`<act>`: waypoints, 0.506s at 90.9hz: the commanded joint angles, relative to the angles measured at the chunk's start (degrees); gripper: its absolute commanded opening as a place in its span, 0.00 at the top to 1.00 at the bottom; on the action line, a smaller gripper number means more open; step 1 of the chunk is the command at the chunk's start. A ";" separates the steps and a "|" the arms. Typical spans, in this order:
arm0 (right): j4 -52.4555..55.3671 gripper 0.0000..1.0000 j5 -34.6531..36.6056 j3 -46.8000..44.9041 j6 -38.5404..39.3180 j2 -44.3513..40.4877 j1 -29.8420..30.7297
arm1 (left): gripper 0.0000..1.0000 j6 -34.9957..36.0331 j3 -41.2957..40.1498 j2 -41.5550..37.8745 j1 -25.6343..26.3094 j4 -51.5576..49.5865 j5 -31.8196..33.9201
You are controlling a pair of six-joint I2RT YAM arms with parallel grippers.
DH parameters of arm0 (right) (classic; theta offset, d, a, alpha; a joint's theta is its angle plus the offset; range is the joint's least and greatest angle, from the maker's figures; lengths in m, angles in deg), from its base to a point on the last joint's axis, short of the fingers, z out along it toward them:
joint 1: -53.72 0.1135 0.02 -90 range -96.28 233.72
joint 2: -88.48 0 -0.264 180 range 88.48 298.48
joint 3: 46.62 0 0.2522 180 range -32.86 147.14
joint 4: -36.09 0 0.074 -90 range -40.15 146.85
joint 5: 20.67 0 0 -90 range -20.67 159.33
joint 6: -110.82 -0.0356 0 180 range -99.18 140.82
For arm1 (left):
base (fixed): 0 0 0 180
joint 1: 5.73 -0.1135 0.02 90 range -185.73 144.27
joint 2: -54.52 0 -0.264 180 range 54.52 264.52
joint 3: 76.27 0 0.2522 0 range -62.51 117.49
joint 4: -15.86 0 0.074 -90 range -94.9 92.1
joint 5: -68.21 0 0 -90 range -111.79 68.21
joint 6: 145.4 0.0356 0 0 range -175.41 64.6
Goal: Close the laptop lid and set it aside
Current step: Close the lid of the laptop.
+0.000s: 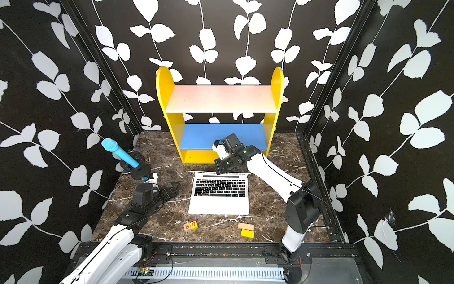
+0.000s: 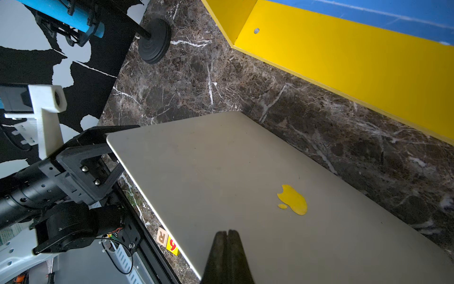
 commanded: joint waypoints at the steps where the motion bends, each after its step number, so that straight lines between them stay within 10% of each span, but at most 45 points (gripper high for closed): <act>1: 1.80 1.00 -1.31 -1.02 1.00 -0.92 1.08 | 0.02 0.12 -0.73 -0.49 0.12 -0.75 0.66; 46: 2.32 1.00 -1.14 -1.72 1.85 0.18 2.39 | 0.02 0.10 -0.73 -0.98 0.11 -1.19 1.00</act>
